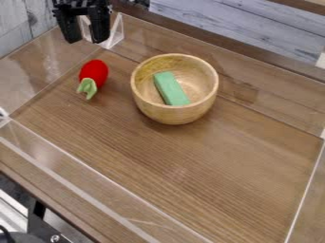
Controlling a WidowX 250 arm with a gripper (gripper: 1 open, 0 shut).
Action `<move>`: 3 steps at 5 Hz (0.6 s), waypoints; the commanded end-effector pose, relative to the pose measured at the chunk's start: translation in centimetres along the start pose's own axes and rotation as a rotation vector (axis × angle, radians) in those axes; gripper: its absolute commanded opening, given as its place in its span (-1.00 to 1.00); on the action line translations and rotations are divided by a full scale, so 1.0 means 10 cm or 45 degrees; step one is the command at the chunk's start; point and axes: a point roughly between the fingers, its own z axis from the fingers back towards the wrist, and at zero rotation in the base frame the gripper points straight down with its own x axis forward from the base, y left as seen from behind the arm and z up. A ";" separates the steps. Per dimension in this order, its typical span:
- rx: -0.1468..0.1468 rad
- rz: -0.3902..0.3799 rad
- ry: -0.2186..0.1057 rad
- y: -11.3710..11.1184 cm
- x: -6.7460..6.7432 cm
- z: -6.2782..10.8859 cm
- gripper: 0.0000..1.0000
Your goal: Move the red object to the left side of the table
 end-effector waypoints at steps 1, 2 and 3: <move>0.031 -0.044 -0.121 -0.16 -0.07 0.39 1.00; 0.013 -0.061 -0.121 -0.24 -0.09 0.44 1.00; 0.000 -0.078 -0.116 -0.30 -0.10 0.48 1.00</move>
